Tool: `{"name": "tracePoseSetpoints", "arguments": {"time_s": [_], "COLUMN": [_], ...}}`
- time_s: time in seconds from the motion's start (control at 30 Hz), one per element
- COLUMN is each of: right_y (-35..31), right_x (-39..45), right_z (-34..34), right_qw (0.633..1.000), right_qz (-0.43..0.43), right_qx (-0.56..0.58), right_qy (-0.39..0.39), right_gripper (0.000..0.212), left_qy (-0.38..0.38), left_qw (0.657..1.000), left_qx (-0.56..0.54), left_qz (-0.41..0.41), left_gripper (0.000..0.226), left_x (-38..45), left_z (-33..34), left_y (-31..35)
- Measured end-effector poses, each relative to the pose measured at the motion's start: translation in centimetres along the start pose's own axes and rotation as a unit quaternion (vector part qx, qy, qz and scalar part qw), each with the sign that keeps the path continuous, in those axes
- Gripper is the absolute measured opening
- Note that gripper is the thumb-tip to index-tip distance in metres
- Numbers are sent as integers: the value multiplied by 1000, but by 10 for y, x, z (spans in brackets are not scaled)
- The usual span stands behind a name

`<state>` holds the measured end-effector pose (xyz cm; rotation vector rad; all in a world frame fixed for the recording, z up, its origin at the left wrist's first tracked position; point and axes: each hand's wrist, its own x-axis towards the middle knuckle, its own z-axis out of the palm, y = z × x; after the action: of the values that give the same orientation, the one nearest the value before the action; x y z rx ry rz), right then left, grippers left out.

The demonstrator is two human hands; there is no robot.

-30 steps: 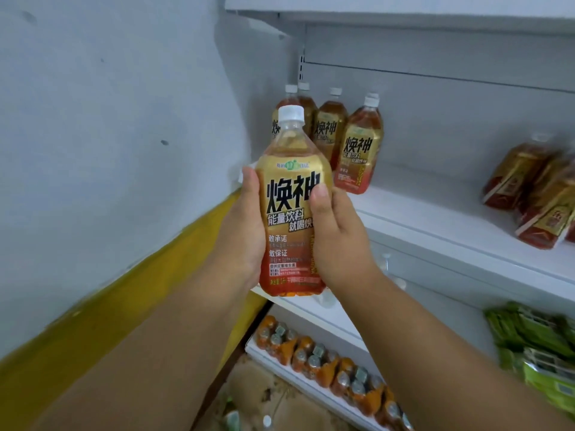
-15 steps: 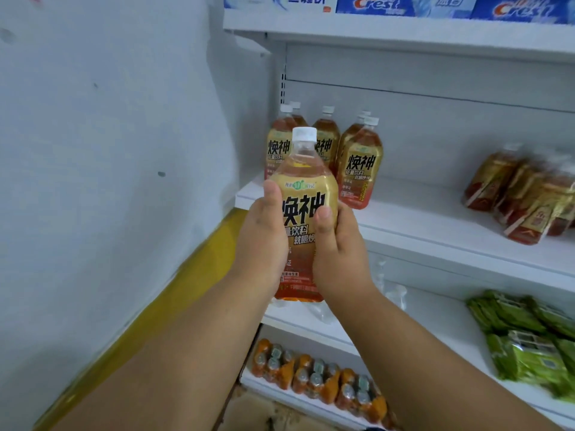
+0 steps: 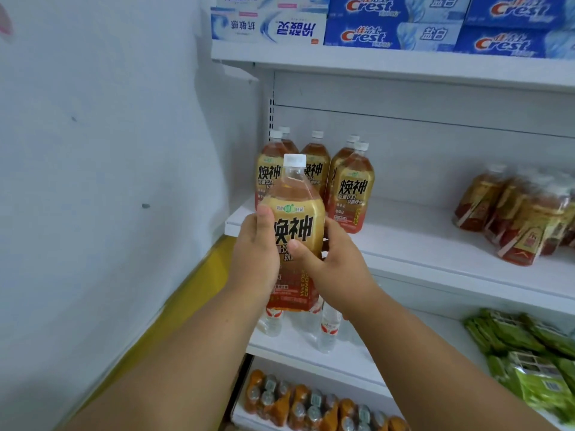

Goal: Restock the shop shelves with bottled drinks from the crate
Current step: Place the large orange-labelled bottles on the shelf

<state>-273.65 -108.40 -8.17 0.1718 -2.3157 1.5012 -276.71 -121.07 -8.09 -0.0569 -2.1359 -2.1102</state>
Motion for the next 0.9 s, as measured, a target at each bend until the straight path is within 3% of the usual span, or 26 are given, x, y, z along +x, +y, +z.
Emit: {"name": "tracePoseSetpoints", "arguments": {"time_s": [0.23, 0.43, 0.7, 0.9], "right_y": [34, 71, 97, 105], "right_x": [52, 103, 145, 163], "right_z": [-10, -13, -4, 0], "right_qw": [999, 996, 992, 985], "right_qz": [28, 9, -6, 20], "right_qx": [-3, -67, -96, -163], "right_qy": [19, 53, 83, 61], "right_gripper": [24, 56, 65, 80], "left_qy": [-60, -76, -56, -15], "left_qw": [995, 972, 974, 968], "left_qx": [82, 213, 196, 226], "left_qz": [5, 67, 96, 103], "left_gripper": [76, 40, 38, 38], "left_x": [53, 109, 156, 175], "left_z": [20, 36, 51, 61], "left_y": [0, -16, -31, -38]}}
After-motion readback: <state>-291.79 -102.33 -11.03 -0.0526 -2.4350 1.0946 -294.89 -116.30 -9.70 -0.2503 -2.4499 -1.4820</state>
